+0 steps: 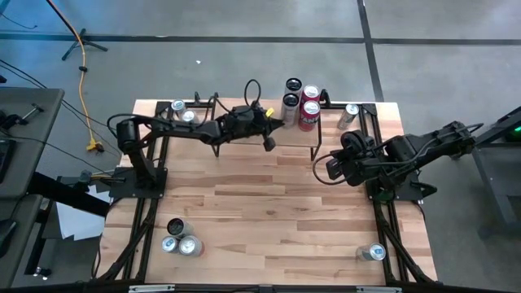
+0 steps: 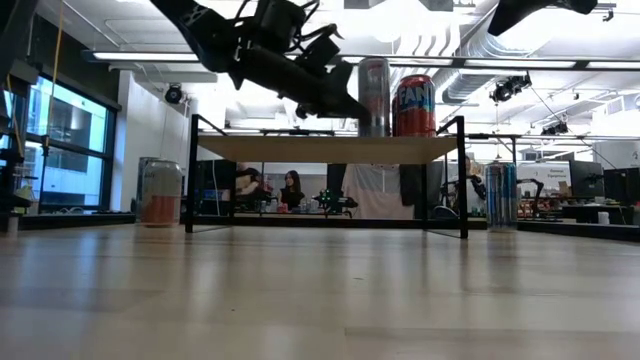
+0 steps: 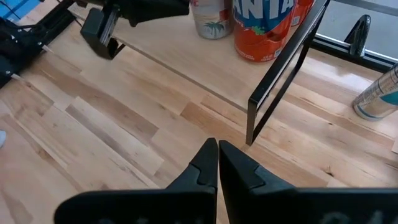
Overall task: Place canned beverage on shelf
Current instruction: Put the top white-pink soda can on the shelf aligned with the white-pink soda can, then put the white-pink soda can on the shelf aligned with the white-pink soda can
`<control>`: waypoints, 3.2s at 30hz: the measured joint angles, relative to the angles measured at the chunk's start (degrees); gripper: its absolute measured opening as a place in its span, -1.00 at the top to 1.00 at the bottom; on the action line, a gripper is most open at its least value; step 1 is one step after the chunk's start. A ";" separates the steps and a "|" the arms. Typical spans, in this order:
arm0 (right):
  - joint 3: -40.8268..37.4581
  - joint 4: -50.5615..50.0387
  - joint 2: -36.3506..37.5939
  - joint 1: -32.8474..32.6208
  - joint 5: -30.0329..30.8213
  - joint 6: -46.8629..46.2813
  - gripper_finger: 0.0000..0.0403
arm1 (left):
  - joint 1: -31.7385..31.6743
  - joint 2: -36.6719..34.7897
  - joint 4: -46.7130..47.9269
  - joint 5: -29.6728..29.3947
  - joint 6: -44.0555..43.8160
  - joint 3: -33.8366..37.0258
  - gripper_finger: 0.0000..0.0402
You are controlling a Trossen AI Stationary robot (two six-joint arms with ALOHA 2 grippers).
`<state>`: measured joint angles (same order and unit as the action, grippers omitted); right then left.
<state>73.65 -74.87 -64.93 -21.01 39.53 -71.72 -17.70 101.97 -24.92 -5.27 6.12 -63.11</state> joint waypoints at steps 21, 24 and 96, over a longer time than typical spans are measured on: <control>0.00 0.07 -0.04 0.01 2.76 1.22 1.00 | -2.15 -2.34 4.36 -2.88 0.15 0.00 1.00; 0.00 0.07 -0.04 0.00 3.30 1.23 1.00 | -2.11 -2.34 2.81 -1.89 0.14 0.00 1.00; 0.00 11.83 -0.04 0.00 2.28 18.23 1.00 | 32.63 -67.14 26.83 -12.01 -14.72 20.35 0.98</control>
<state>73.65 -63.04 -64.97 -21.01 41.81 -53.49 14.92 34.83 1.91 -17.28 -8.60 -42.76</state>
